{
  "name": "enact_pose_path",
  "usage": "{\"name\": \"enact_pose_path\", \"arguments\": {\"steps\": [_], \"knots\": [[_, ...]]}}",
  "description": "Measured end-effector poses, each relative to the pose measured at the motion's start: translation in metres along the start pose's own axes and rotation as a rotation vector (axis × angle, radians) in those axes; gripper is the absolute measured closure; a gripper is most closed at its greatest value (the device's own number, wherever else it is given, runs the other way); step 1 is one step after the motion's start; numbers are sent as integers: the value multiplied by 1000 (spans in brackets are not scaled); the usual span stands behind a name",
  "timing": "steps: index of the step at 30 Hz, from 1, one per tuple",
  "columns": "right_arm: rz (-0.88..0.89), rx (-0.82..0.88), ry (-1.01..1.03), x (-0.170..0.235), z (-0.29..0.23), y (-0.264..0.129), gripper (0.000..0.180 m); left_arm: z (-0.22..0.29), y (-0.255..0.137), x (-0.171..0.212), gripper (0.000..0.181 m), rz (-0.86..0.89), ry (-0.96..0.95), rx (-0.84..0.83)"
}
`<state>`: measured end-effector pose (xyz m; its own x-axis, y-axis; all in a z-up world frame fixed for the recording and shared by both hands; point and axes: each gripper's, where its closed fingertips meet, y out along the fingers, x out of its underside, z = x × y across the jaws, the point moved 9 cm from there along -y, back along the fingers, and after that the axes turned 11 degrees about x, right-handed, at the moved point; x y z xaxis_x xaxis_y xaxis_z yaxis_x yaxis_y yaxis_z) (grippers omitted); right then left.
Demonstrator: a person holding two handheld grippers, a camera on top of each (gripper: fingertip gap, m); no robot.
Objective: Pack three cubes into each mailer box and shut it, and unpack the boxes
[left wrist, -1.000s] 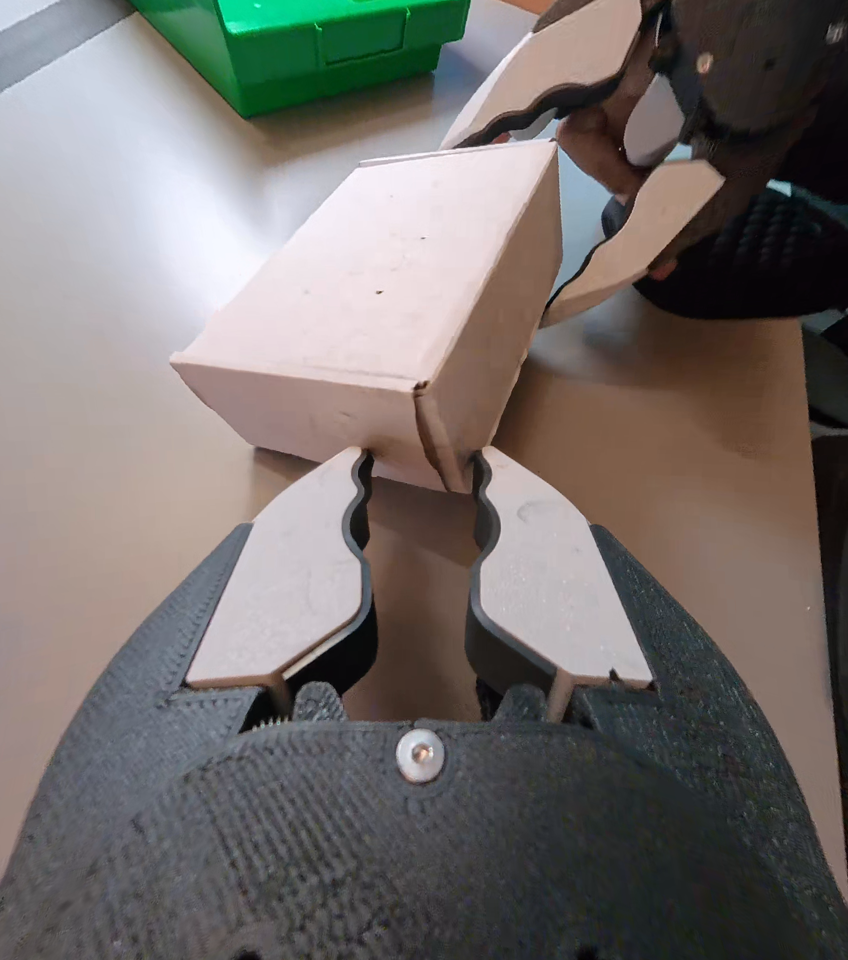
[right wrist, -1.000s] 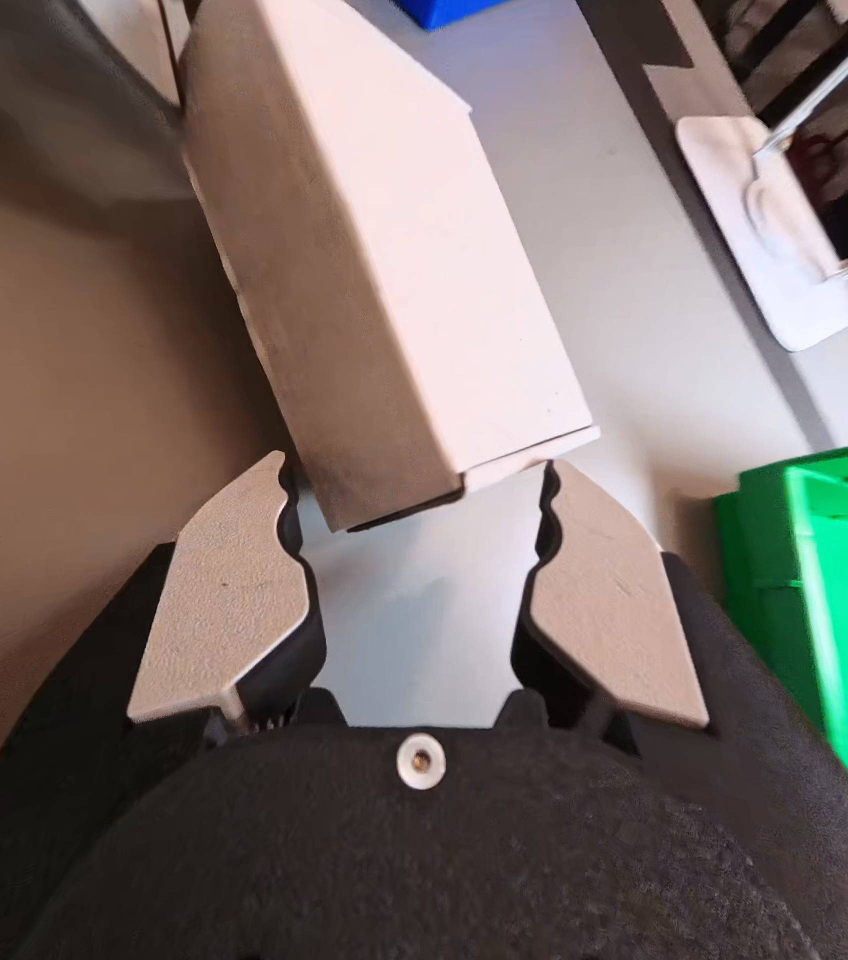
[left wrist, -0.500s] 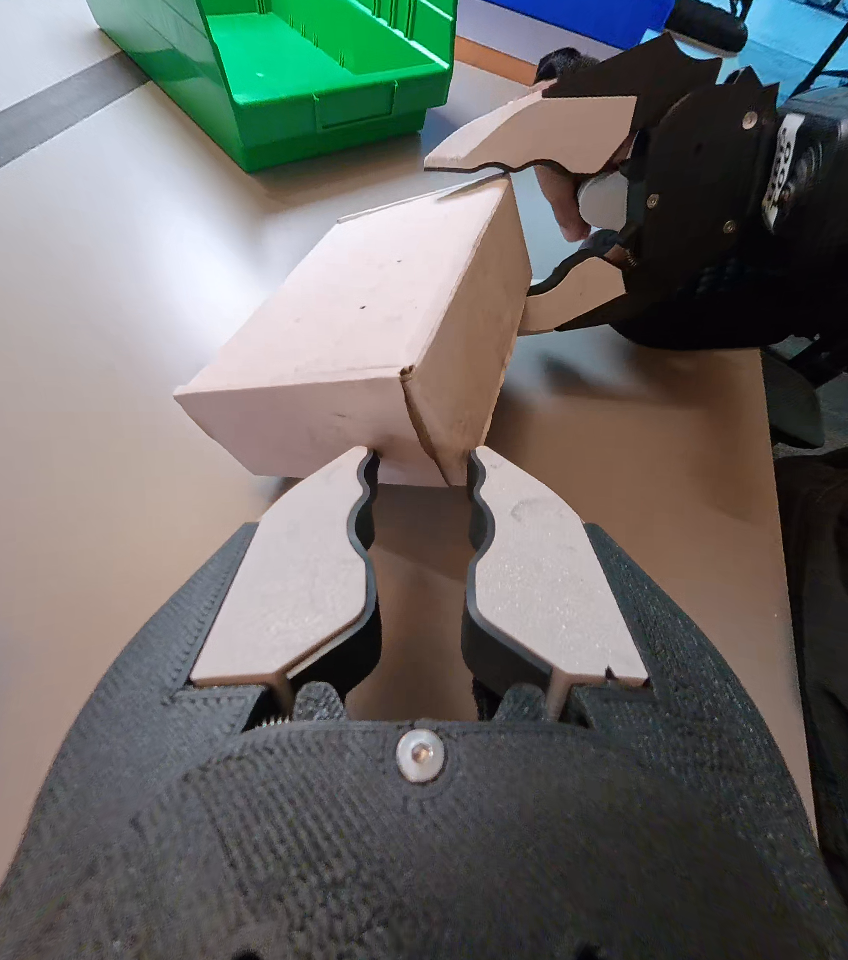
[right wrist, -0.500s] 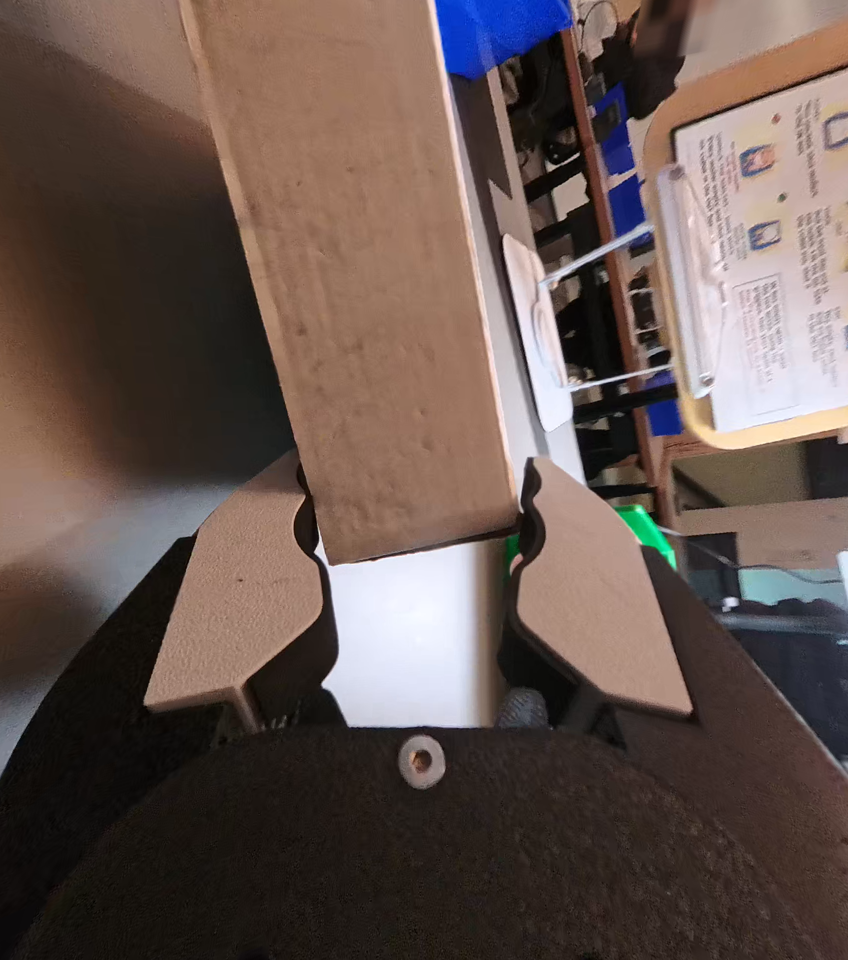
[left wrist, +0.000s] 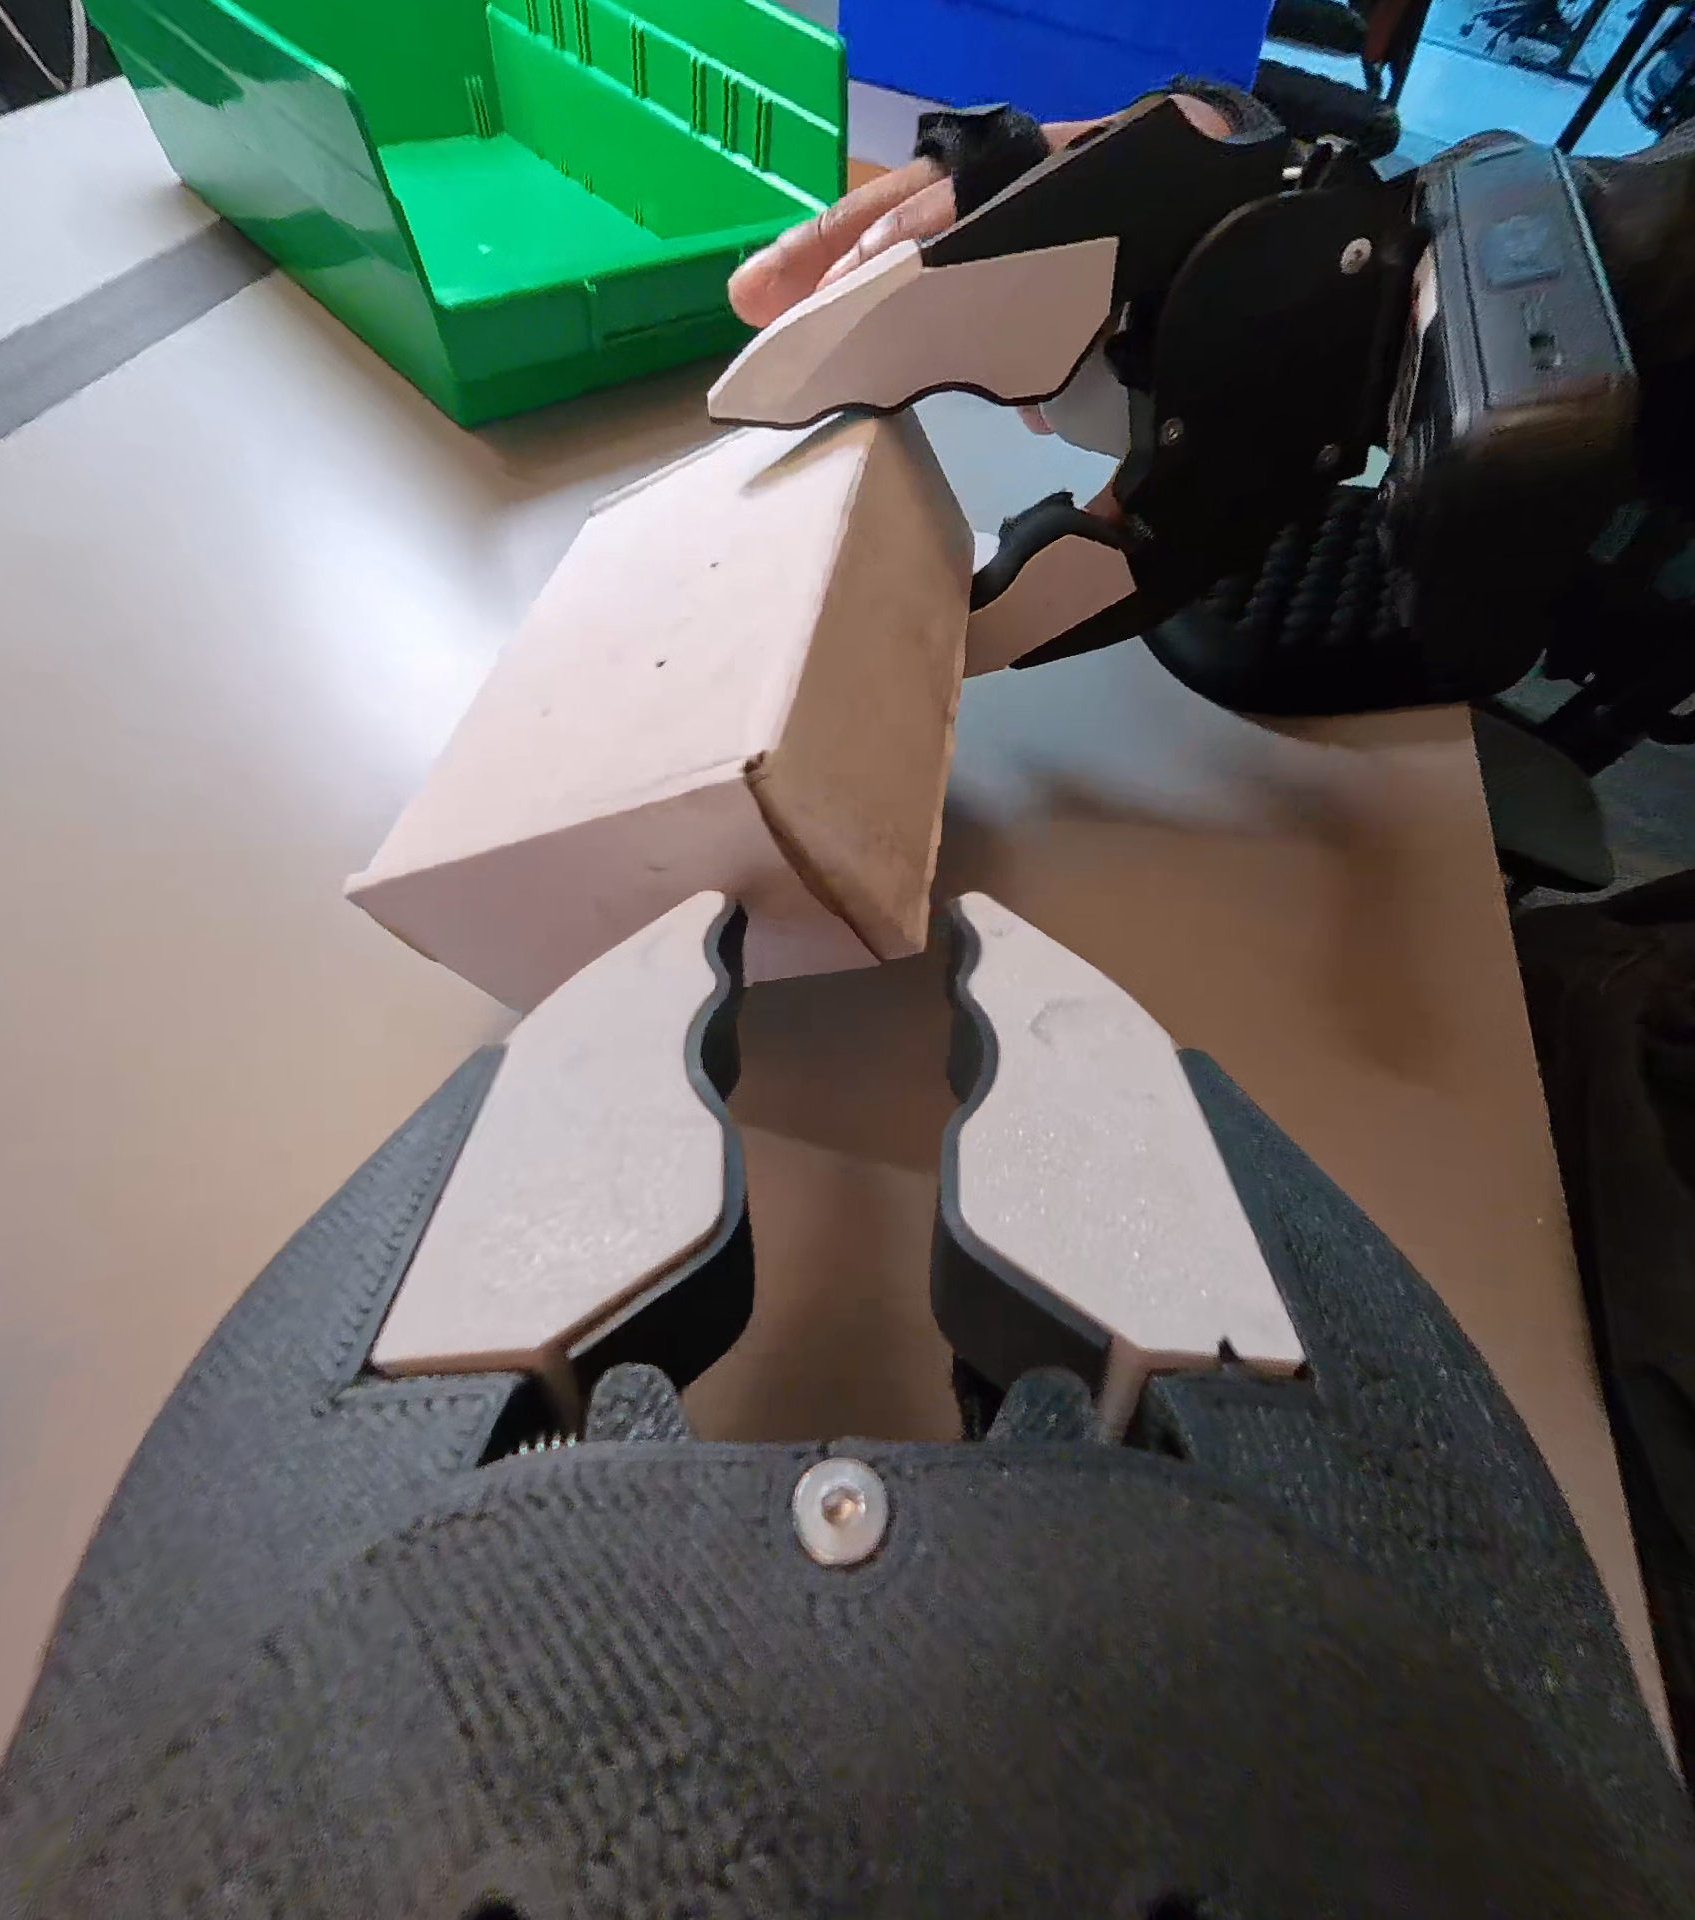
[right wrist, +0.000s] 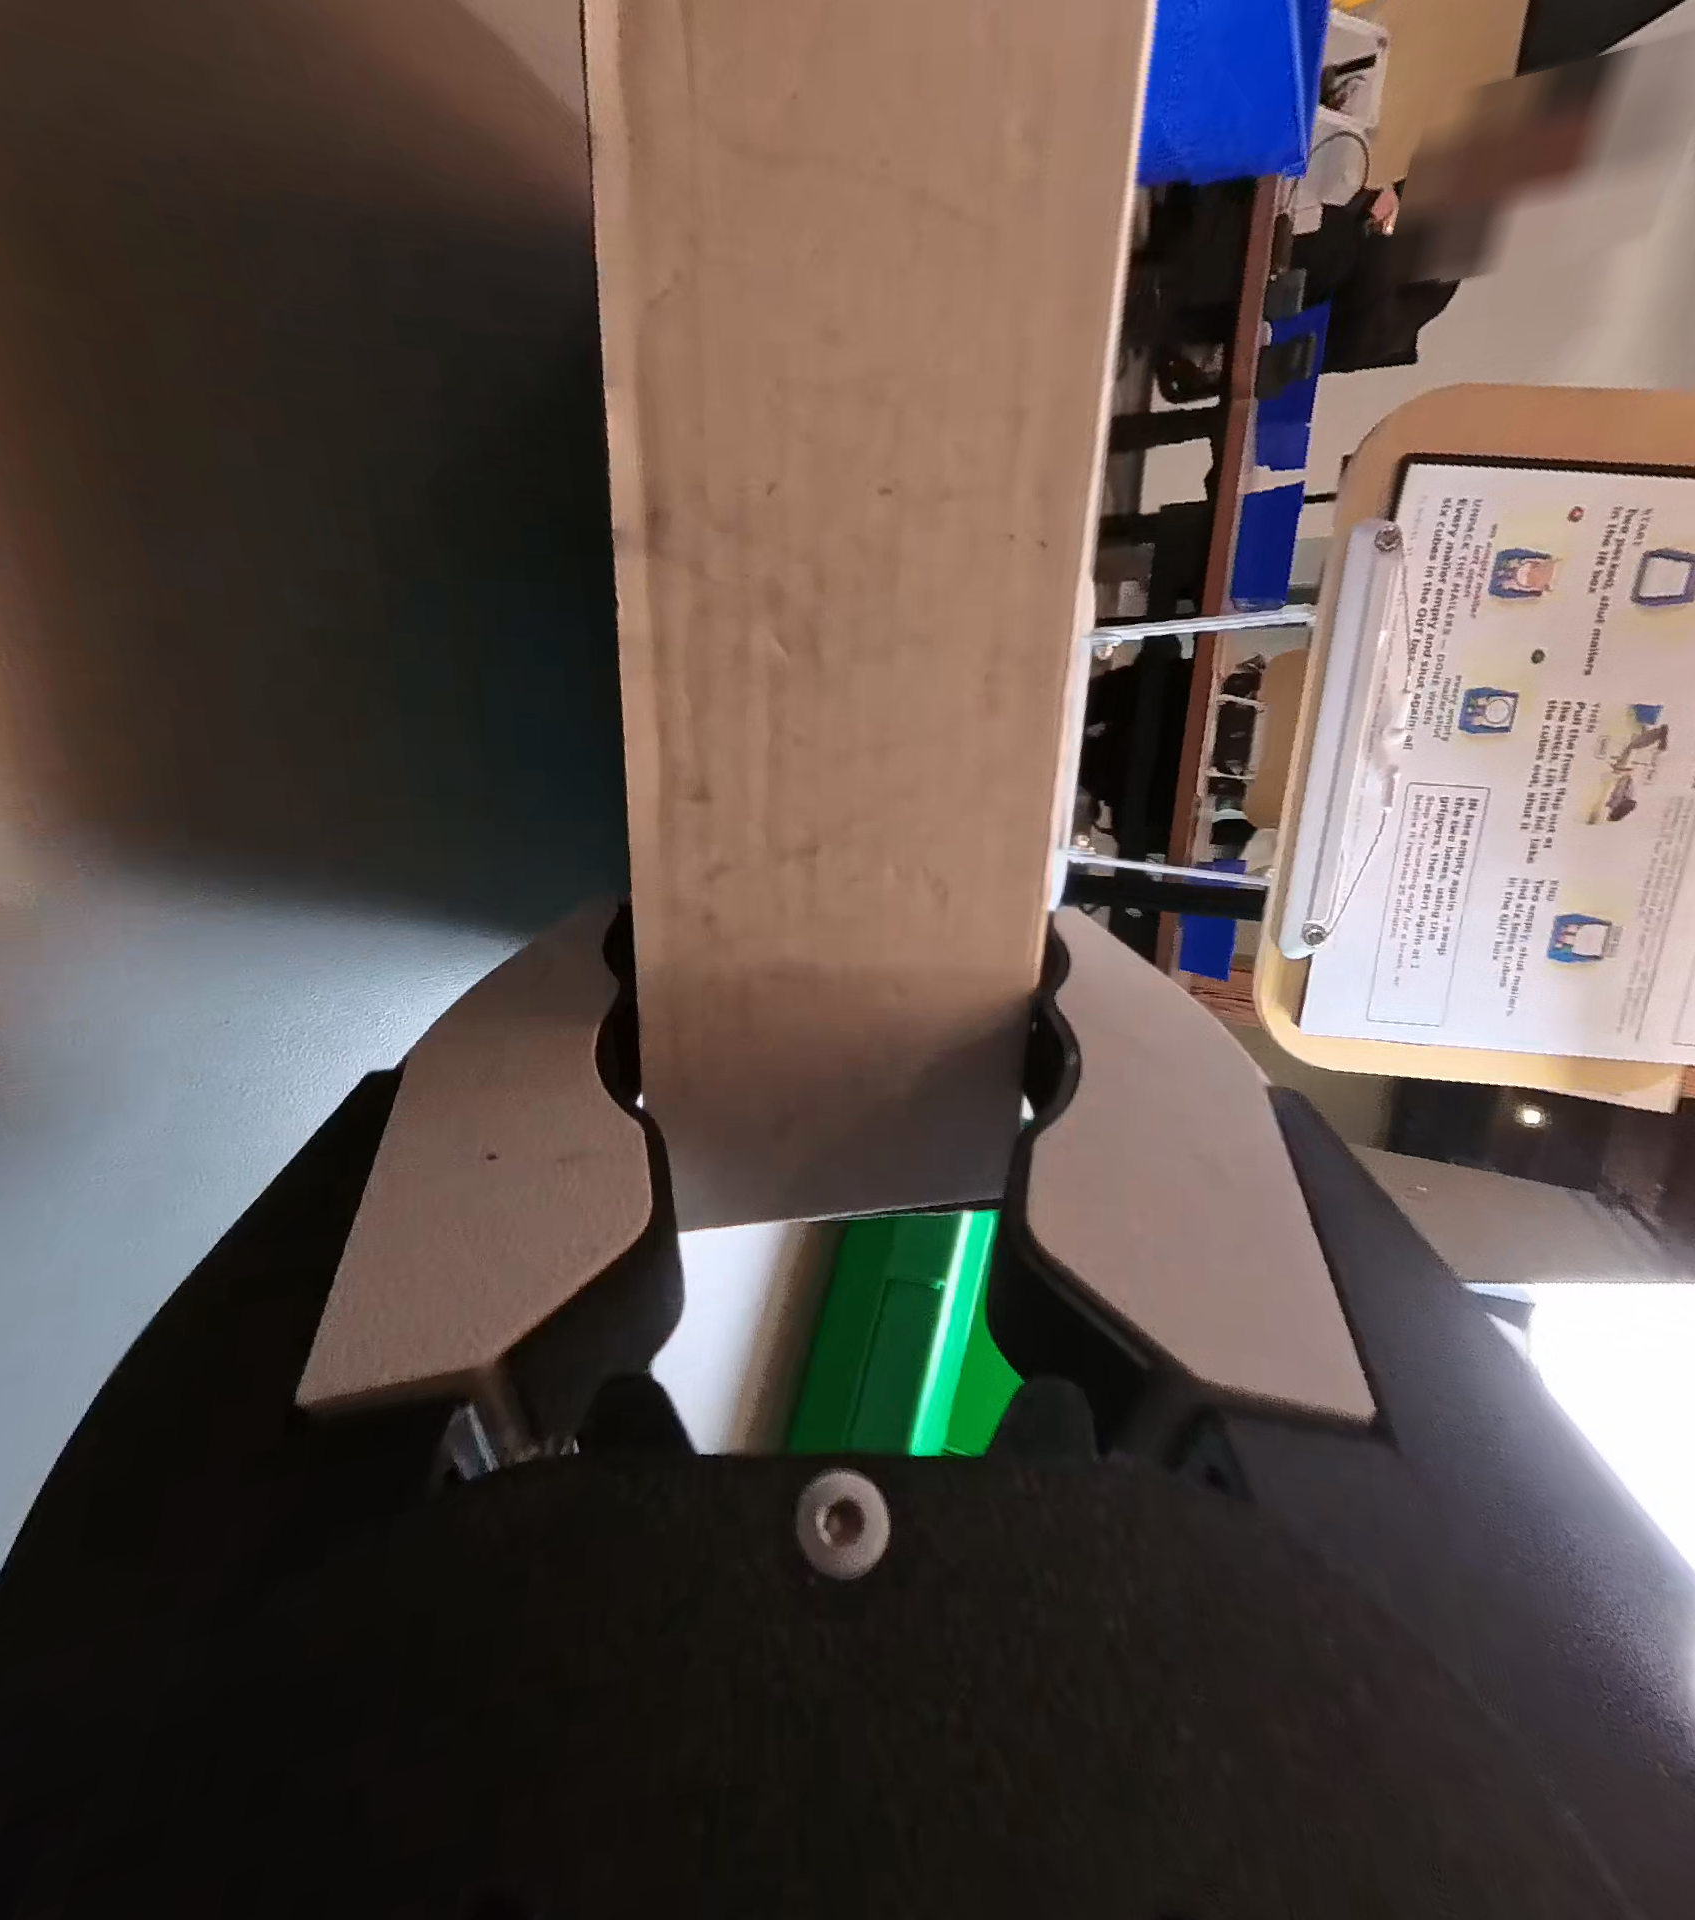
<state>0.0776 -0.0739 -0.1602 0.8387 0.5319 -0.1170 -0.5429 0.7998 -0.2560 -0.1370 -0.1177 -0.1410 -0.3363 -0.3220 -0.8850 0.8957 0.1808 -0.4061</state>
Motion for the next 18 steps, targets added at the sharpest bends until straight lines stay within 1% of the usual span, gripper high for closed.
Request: {"name": "enact_pose_path", "arguments": {"steps": [3, 6, 8, 10, 13, 14, 15, 16, 18], "knots": [[13, -46, 85, 1, 6, -3, 108, 1, -4, -2, 116, 14, 95, -62], [42, -90, 181, 0, 11, -8, 108, 3, -2, -1, 96, 2, 272, -161], [65, -116, 226, -1, 13, -12, 108, 3, 6, 2, 89, -46, 385, -222], [91, -142, 262, -2, 16, -16, 108, 1, 15, 5, 83, -87, 458, -256], [151, -202, 329, -5, 20, -23, 108, -1, 28, 6, 88, -117, 565, -269], [173, -221, 346, -6, 21, -25, 109, -3, 30, 5, 95, -121, 595, -295], [171, -236, 366, -5, 23, -27, 109, -4, 31, 4, 105, -121, 623, -328], [159, -253, 369, -4, 24, -28, 109, -5, 29, 1, 121, -107, 640, -346], [96, -261, 323, -1, 24, -29, 111, -4, 27, -3, 122, -66, 639, -323]]}}
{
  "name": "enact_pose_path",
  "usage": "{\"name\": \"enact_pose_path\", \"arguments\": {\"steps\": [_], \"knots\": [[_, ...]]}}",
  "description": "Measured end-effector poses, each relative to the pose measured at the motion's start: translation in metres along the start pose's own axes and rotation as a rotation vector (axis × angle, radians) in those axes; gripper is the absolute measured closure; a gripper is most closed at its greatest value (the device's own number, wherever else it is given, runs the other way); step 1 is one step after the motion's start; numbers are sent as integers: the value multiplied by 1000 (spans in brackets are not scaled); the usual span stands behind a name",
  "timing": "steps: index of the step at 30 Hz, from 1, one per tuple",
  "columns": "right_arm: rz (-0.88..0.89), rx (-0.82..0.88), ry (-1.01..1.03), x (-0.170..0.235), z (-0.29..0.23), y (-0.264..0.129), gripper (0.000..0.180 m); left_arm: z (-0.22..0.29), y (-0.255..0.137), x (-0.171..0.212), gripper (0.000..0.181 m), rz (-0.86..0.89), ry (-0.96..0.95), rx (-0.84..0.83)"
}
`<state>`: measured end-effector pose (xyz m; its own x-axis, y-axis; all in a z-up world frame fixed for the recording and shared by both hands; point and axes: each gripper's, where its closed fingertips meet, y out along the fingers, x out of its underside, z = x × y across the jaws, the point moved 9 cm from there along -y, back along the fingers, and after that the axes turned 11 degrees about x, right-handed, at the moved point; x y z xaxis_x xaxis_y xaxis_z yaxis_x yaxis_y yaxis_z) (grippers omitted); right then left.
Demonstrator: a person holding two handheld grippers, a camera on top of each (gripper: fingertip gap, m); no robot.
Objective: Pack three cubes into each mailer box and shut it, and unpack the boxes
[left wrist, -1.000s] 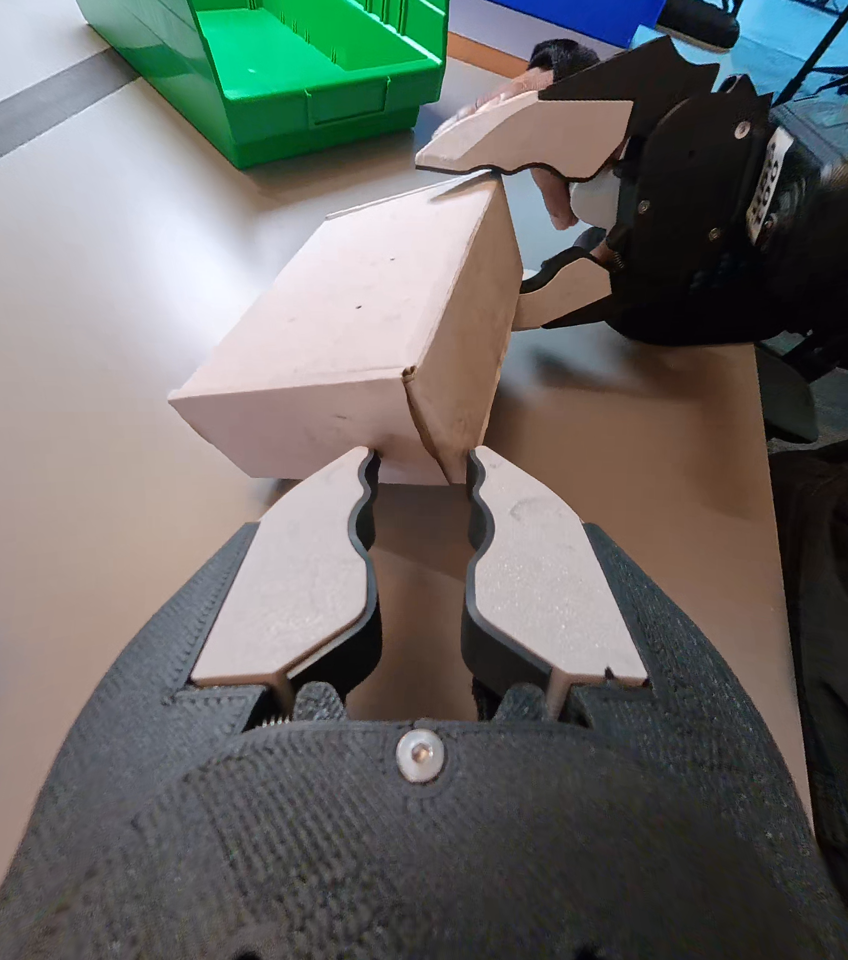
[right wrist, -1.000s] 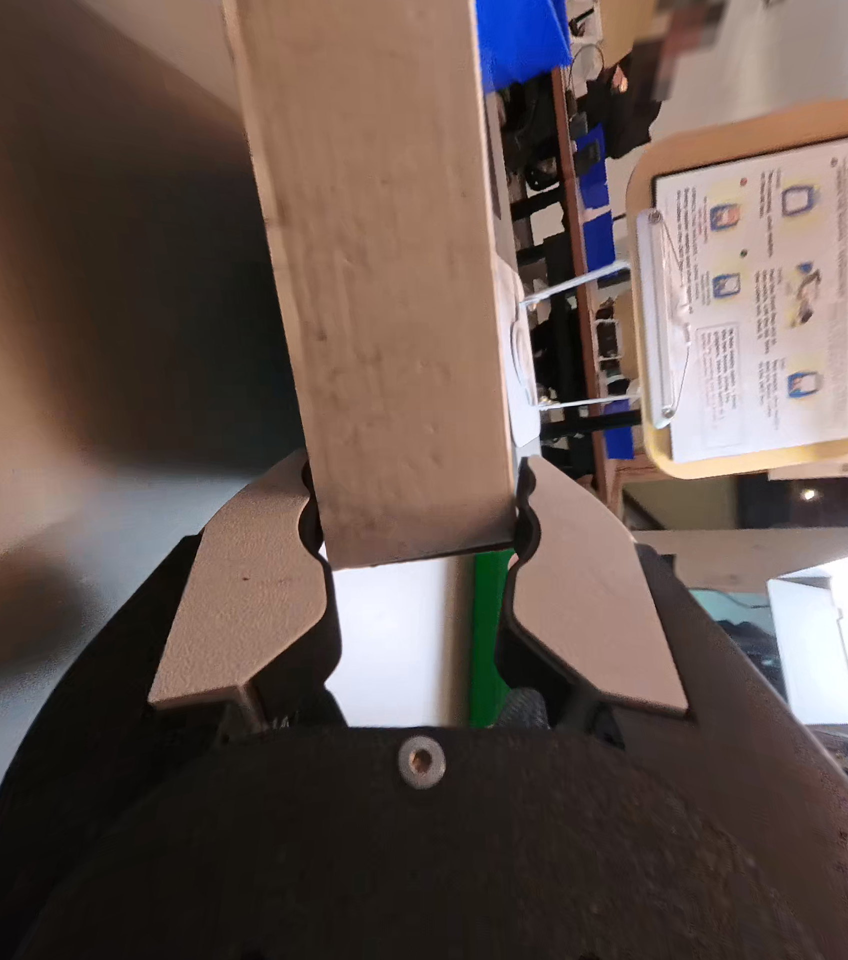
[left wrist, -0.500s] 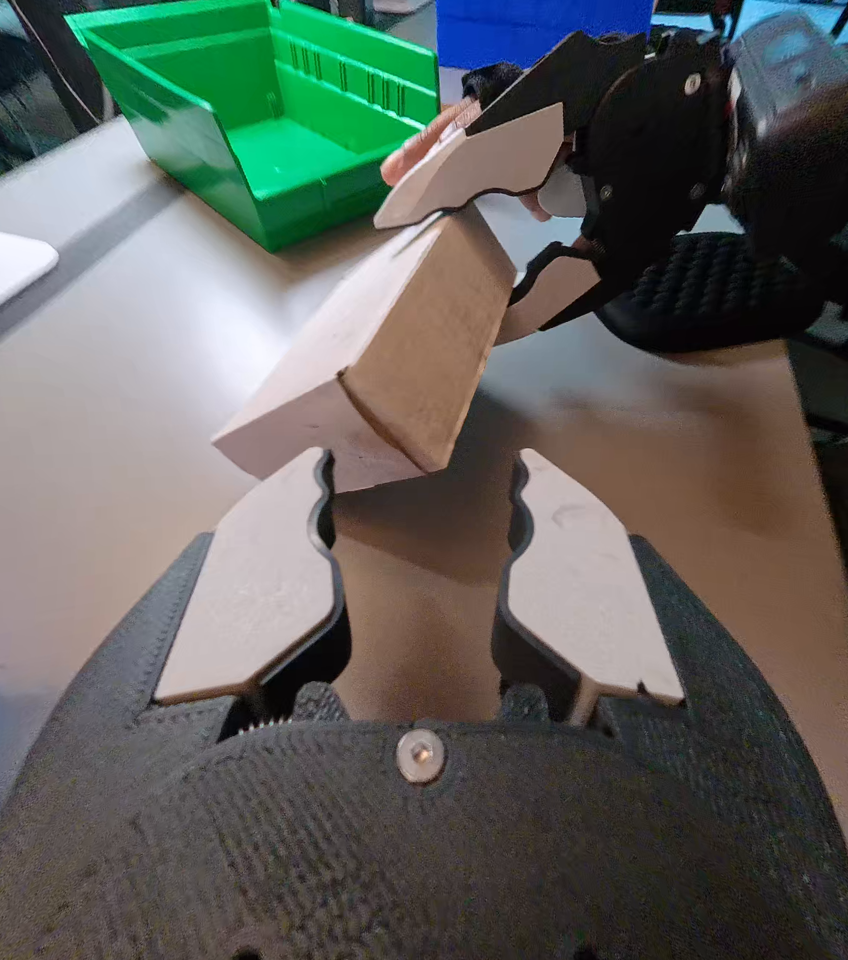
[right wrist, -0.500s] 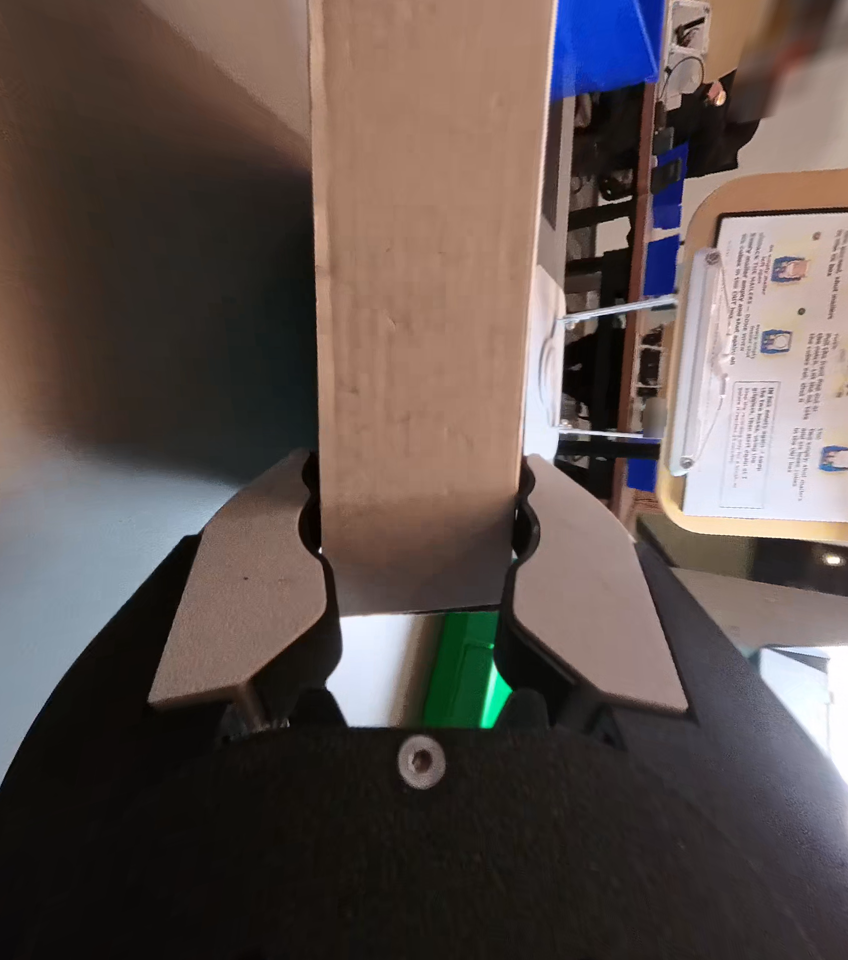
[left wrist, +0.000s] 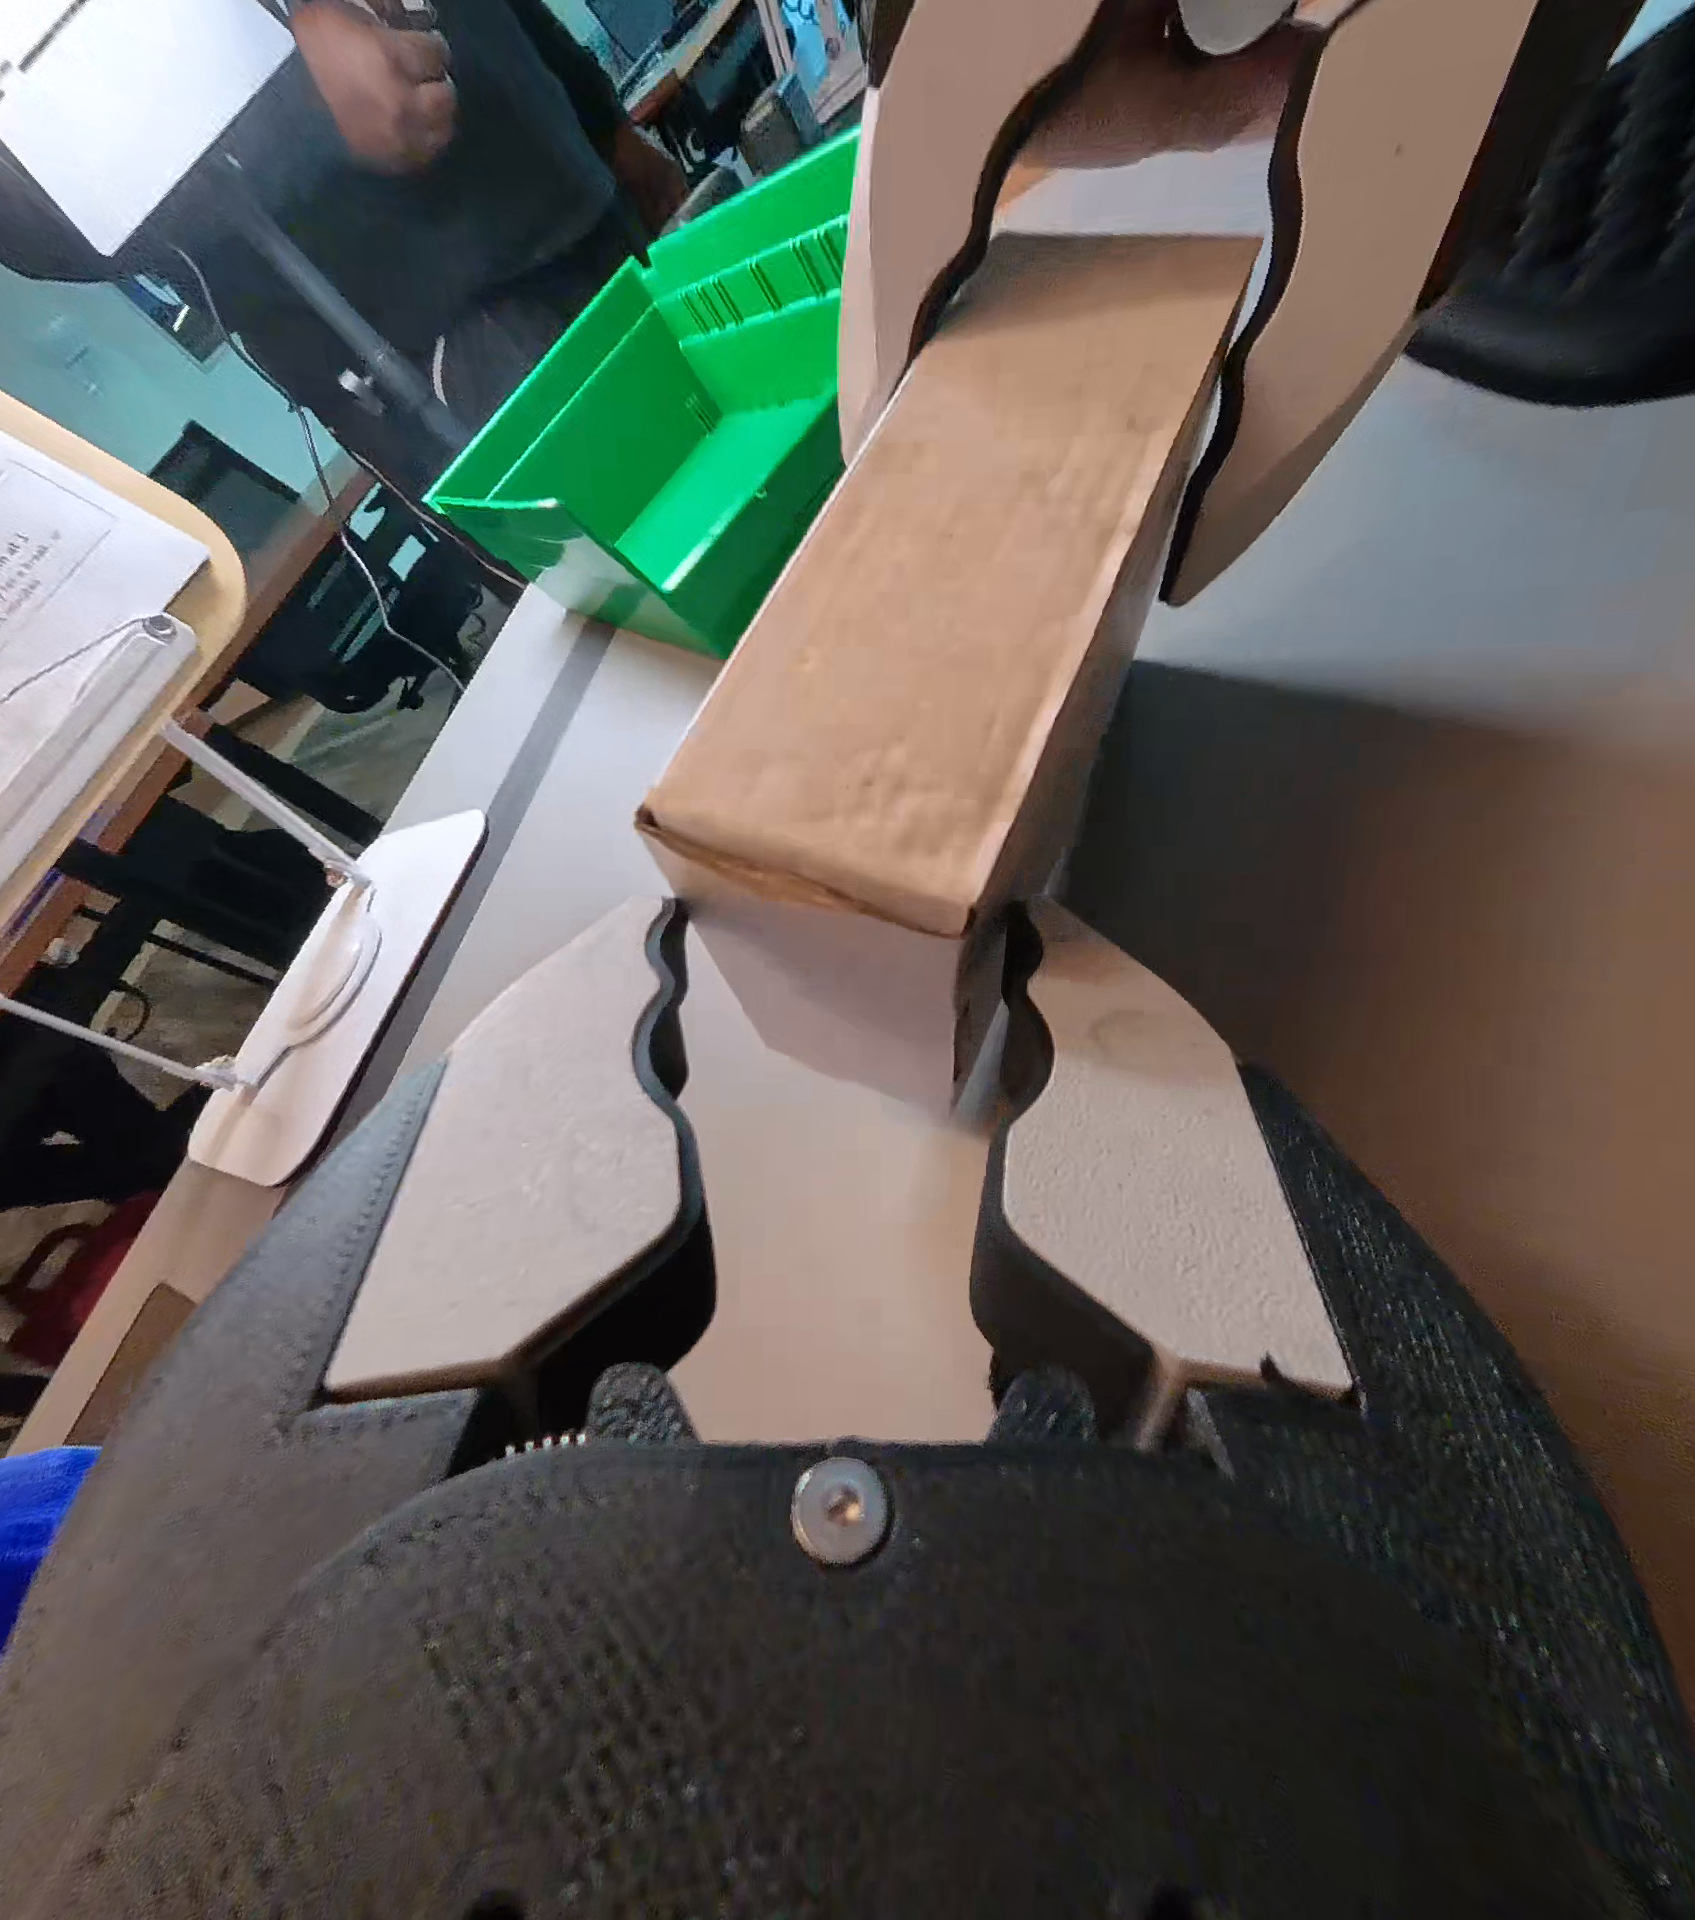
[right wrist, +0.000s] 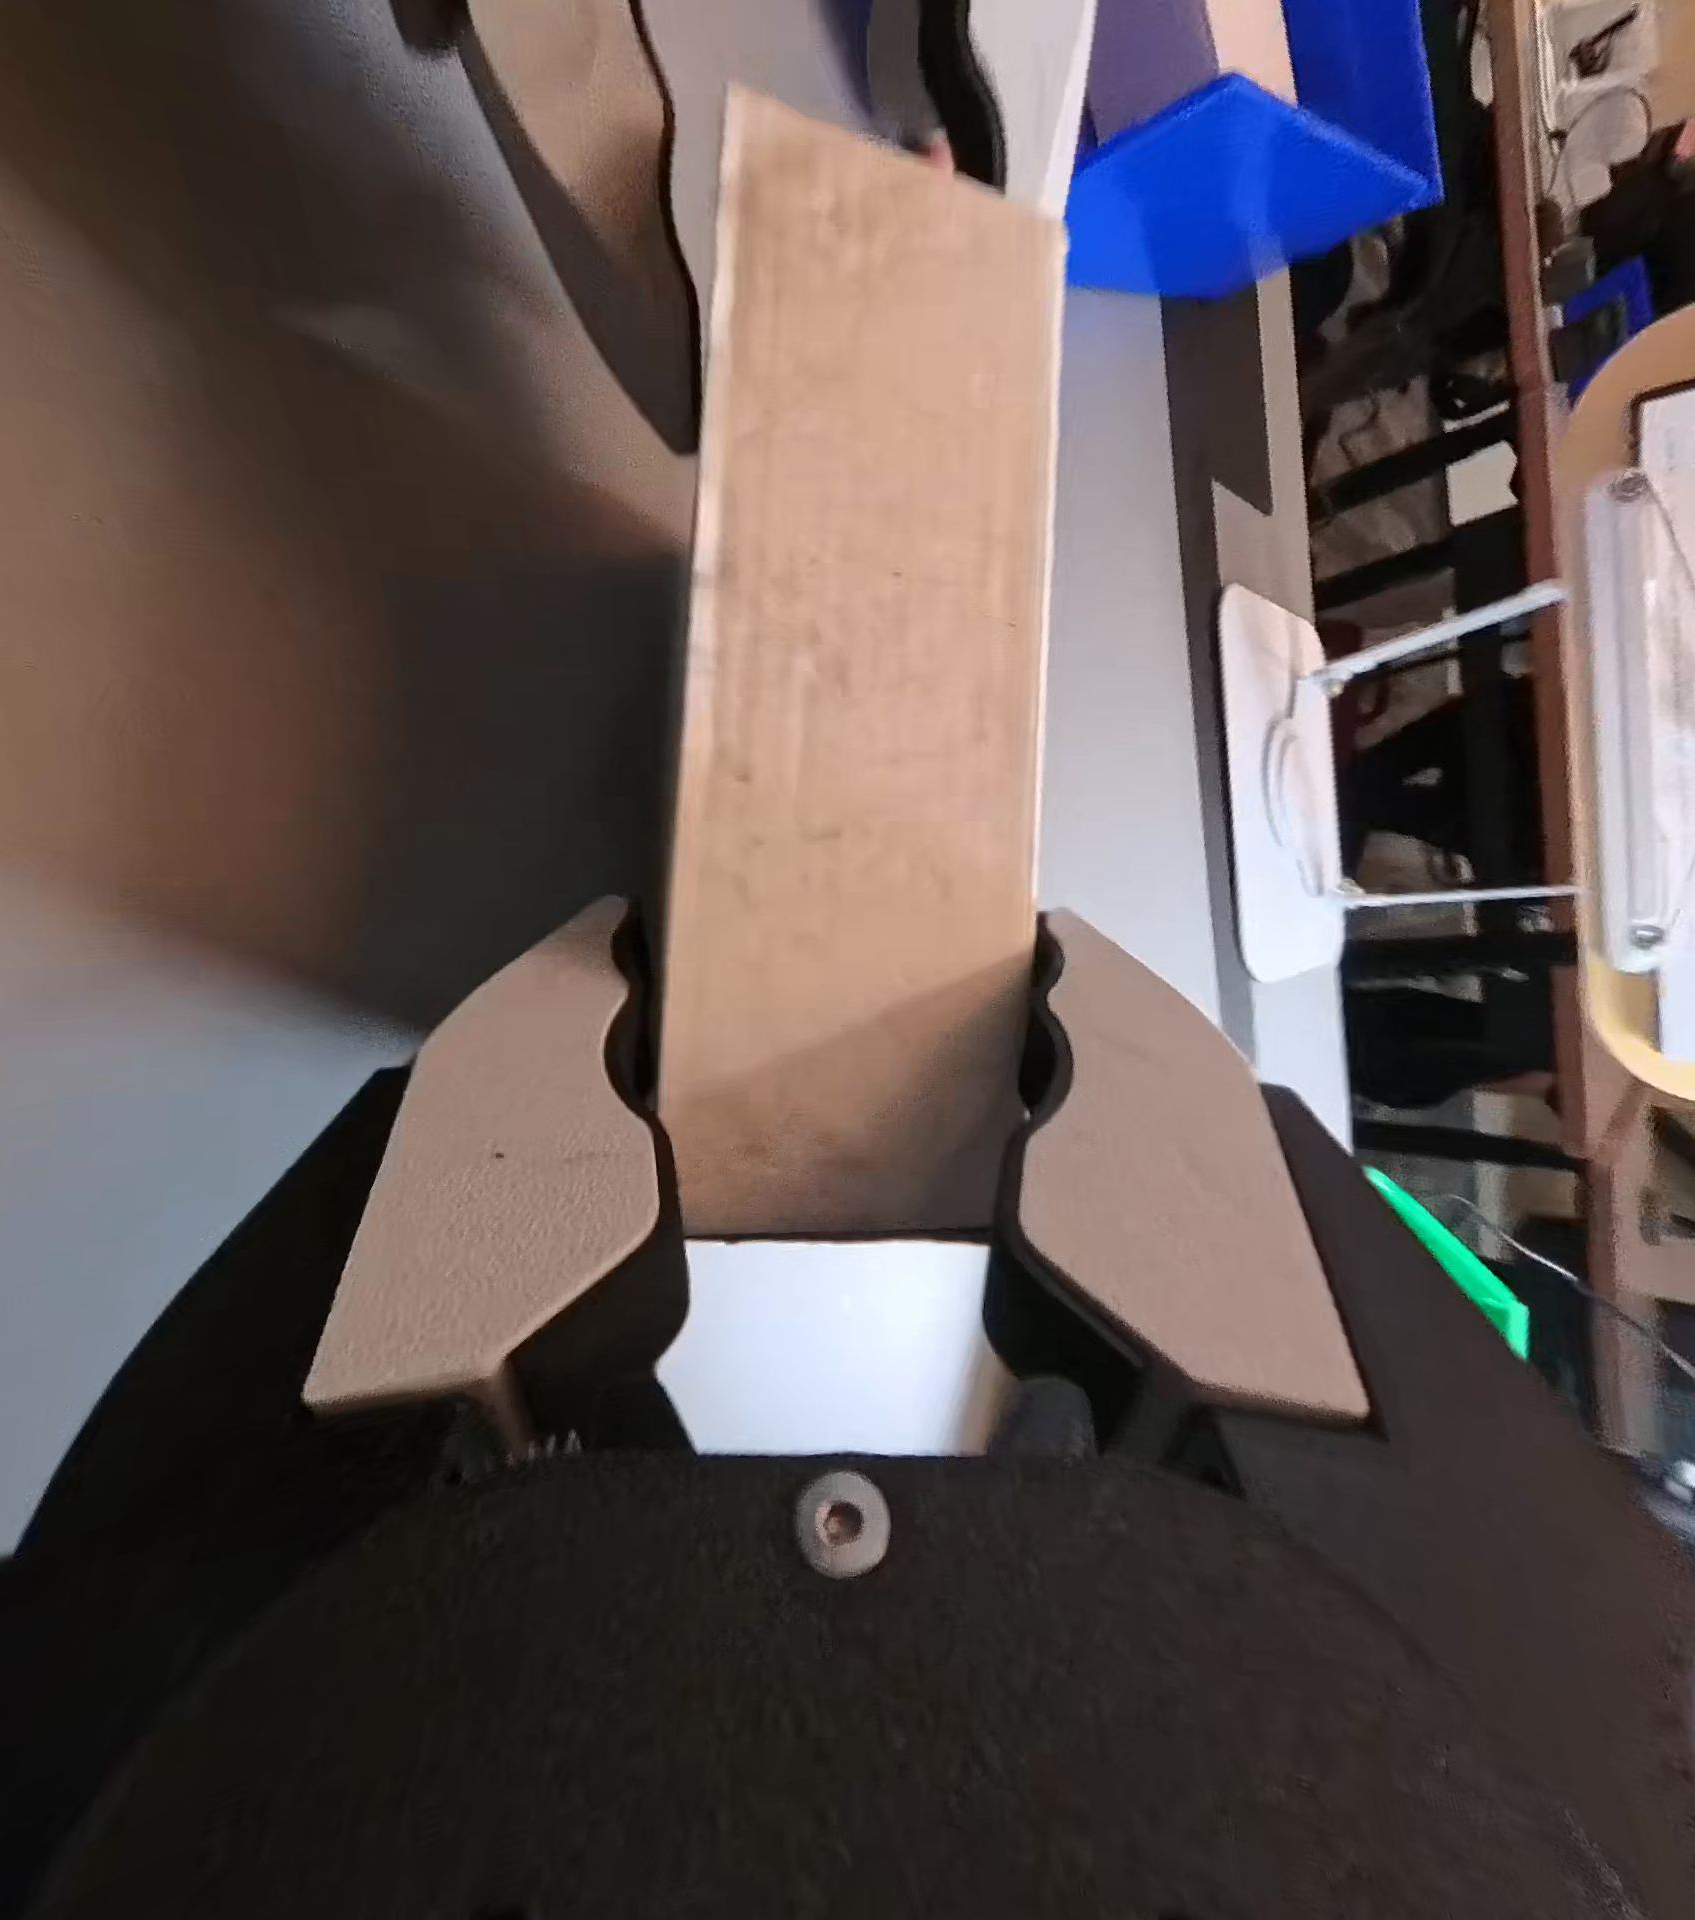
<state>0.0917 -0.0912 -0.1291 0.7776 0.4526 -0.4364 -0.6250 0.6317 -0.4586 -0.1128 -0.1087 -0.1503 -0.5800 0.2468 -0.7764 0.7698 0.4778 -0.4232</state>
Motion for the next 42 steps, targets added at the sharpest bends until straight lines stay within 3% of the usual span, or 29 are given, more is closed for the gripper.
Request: {"name": "enact_pose_path", "arguments": {"steps": [4, 9, 11, 14, 22, 26, 32, 37, 42], "knots": [[-80, -3, -113, -16, -4, -1, 100, 5, 2, -10, 122, 13, 58, -13], [-135, 15, -171, -28, 2, 6, 112, 6, 0, -10, 123, 13, 59, -30], [-157, 12, -152, -27, 10, 3, 113, 0, -6, -13, 108, 22, -6, -51], [-213, 59, -139, -15, 37, -6, 113, -10, -22, -17, 107, 119, -138, -44], [-612, 327, -205, 91, 166, -14, 113, -15, -38, -11, 107, 168, -241, -70], [-751, 364, -242, 159, 193, 23, 113, -14, -40, -10, 108, 181, -253, -77], [-799, 387, -277, 230, 196, 89, 113, -14, -42, 0, 110, 175, -298, -91], [-838, 334, -306, 256, 190, 116, 110, -17, -43, 8, 110, 189, -363, -76], [-859, 79, -129, 264, 183, 116, 99, -17, -38, 13, 110, 201, -411, -38]]}}
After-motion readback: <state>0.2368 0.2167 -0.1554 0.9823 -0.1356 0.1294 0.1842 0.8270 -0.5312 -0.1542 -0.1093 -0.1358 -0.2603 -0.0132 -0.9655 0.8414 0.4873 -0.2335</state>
